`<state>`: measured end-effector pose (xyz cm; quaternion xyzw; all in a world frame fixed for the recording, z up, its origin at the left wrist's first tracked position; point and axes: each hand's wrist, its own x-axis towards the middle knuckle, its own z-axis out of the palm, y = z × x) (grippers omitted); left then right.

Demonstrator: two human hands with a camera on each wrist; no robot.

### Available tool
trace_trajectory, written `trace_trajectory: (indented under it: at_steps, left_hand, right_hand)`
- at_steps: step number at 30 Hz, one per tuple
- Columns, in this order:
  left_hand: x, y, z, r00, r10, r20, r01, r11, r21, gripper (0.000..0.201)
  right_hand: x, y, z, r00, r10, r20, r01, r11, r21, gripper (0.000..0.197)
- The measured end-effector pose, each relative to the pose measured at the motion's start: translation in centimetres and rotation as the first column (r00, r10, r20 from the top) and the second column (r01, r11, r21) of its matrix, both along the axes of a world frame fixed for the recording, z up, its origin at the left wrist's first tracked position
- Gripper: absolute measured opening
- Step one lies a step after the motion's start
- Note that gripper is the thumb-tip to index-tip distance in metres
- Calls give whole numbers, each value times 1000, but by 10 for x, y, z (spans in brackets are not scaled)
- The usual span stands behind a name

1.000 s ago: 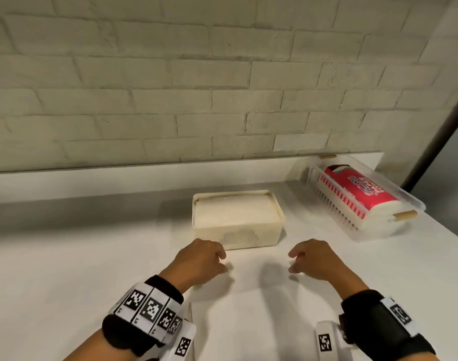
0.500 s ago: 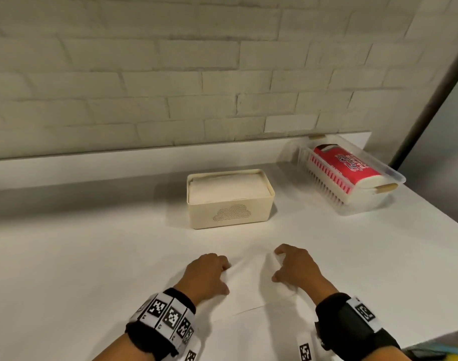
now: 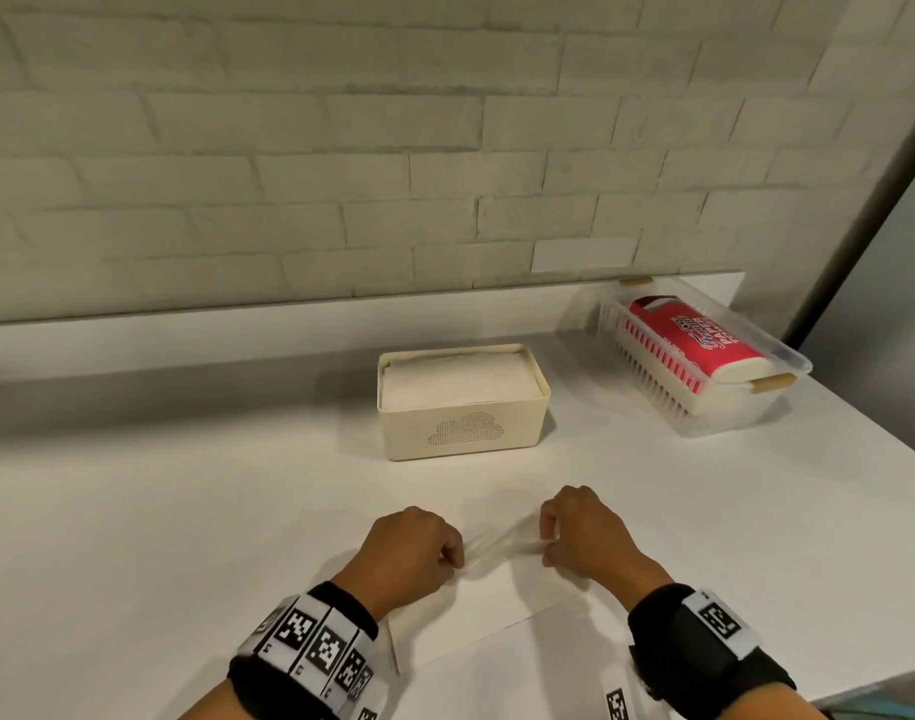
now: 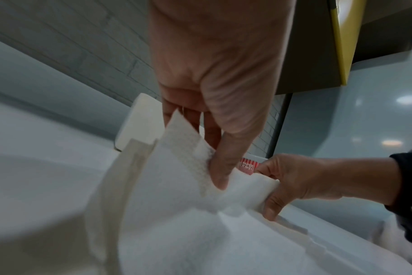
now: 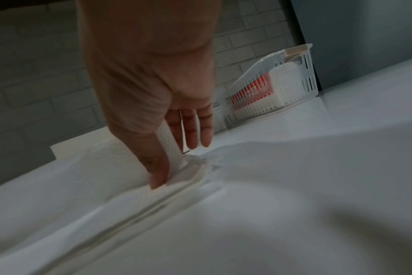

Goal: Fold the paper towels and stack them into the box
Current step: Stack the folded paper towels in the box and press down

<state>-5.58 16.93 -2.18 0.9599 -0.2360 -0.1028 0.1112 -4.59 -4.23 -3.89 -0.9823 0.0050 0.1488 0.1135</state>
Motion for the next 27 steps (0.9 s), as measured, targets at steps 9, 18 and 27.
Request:
trace_trajectory:
  at_steps: [9,18,27]
  left_hand:
    - [2,3,0,998,-52,29,53,998,-23,20]
    - [4,1,-2,996,-91,2,91,996,14,19]
    - [5,6,0,990,-135,47,136,991,-8,19]
  right_hand:
    - [-5,-3,-8,998,14,63,-14,1000,1,40]
    - [-4,4,2,983,172,59,-171,985,-28,59]
    - [6,12,0,943,303,140,-297,953,-62,25]
